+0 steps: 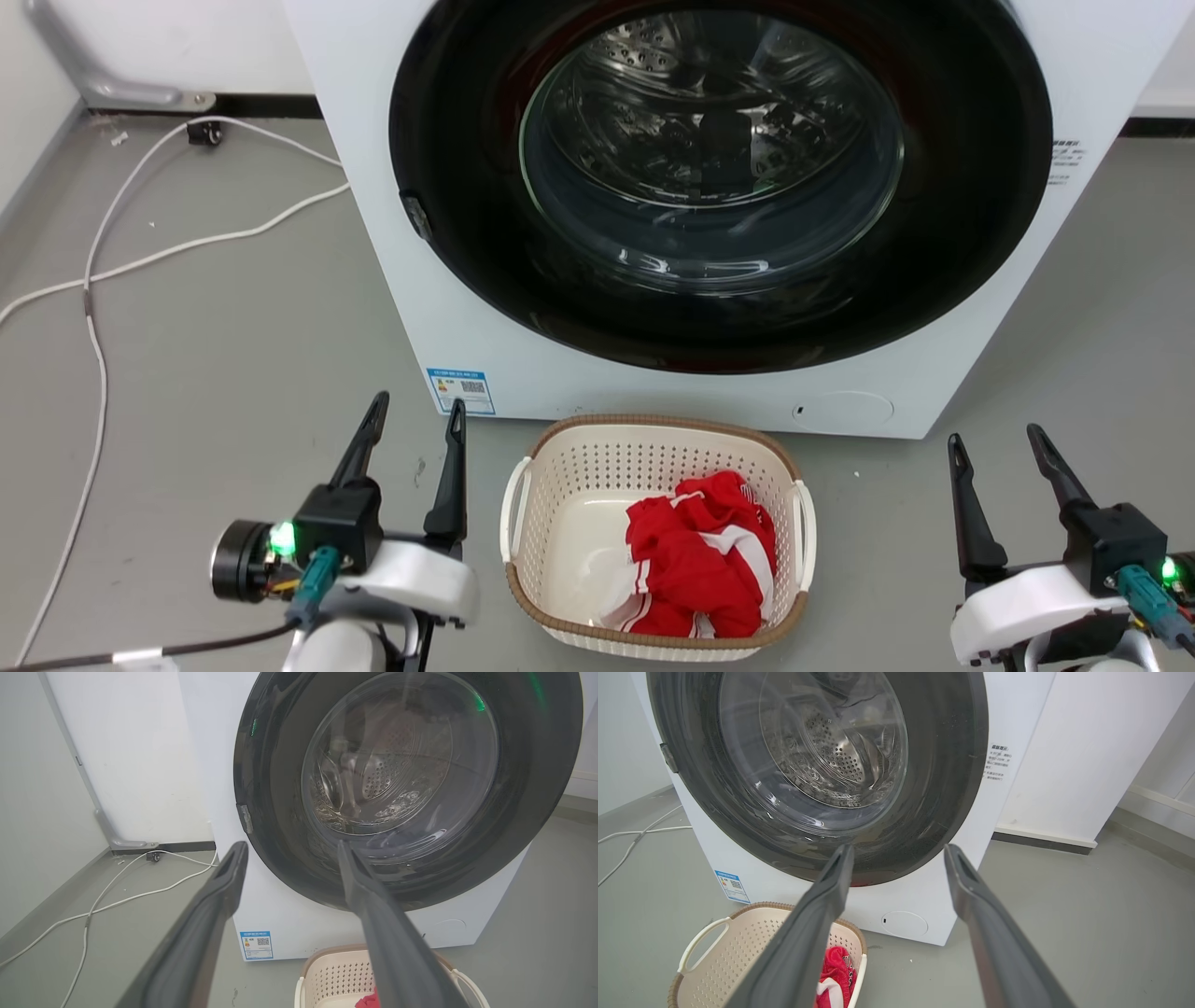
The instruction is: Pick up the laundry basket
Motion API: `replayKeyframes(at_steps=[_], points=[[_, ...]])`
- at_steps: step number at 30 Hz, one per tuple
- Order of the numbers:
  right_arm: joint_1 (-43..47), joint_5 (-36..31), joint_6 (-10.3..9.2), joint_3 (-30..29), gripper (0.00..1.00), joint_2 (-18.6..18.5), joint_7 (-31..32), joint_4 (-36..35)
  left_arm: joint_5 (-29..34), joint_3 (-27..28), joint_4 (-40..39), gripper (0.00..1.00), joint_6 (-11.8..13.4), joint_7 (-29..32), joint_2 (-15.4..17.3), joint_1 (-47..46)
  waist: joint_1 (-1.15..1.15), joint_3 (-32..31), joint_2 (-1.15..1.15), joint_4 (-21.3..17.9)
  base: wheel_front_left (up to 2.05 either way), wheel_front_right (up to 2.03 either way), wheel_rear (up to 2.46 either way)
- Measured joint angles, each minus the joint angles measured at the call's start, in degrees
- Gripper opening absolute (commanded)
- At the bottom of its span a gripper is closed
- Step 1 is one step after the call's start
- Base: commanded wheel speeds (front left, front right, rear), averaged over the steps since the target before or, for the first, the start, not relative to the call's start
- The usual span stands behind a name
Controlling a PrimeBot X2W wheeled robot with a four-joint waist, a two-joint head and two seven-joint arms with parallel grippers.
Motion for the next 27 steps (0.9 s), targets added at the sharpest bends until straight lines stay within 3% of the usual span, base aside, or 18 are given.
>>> replayKeyframes(at_steps=[10,18,27], points=[[-5.5,1.4,0.00,-0.4,1.00,0.0,2.1,3.5,-1.0,1.3,5.2,1.00,-1.1,-0.2,-0.1,-7.5,0.00,5.0,0.00,-0.7,0.00,0.00,0.00],[-13.4,2.0,0.00,0.2,1.00,0.0,4.3,10.2,-2.9,2.2,15.0,1.00,-2.8,-0.2,0.3,-16.9,0.01,12.2,0.00,-1.4,0.00,0.00,0.00],[-23.5,3.3,0.00,2.1,1.00,0.0,5.7,20.4,-6.3,2.8,29.1,1.00,-4.8,1.4,2.9,-28.9,0.01,20.6,0.00,-3.0,0.00,0.00,0.00]])
